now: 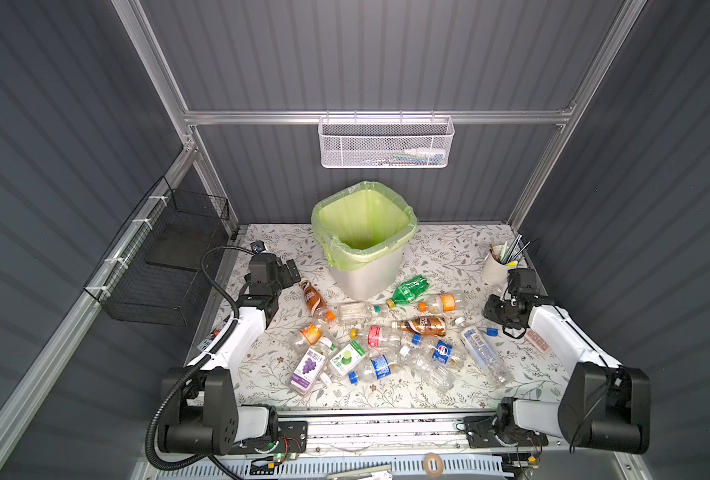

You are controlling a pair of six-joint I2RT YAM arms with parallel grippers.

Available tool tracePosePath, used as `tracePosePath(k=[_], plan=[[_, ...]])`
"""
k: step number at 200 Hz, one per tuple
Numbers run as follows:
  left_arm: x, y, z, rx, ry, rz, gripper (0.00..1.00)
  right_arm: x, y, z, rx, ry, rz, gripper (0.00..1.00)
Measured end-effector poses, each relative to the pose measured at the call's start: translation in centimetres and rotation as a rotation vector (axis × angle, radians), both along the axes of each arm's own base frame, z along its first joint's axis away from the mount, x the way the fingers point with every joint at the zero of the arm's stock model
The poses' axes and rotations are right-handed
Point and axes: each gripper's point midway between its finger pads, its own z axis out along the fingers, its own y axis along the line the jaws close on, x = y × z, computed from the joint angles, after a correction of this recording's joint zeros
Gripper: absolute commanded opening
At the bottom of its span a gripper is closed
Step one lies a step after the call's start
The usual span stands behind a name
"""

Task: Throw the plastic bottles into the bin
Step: 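Lift the blue-labelled bottle with the right gripper and carry it over the bin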

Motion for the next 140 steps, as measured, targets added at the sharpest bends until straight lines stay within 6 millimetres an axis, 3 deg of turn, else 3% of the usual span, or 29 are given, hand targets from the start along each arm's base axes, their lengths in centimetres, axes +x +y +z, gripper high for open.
tracePosePath(k=[22, 35, 82, 117, 140], plan=[[0.0, 0.1, 0.0, 0.002, -0.001, 0.004, 1.00, 0.2, 0.4, 2.3, 0.009, -0.071, 0.009, 0.32], [0.0, 0.1, 0.0, 0.004, -0.001, 0.008, 1.00, 0.7, 0.8, 4.9, 0.021, -0.150, 0.017, 0.32], [-0.1, -0.3, 1.0, -0.008, -0.036, -0.016, 1.00, 4.3, 4.8, 19.5, 0.112, -0.537, 0.115, 0.32], [-0.9, -0.2, 2.8, 0.000, -0.089, -0.023, 1.00, 6.9, 10.1, 27.7, 0.245, -0.735, 0.242, 0.34], [-1.1, -0.3, 3.0, -0.003, -0.096, -0.029, 1.00, 9.9, 16.7, 31.5, 0.354, -0.788, 0.400, 0.36]])
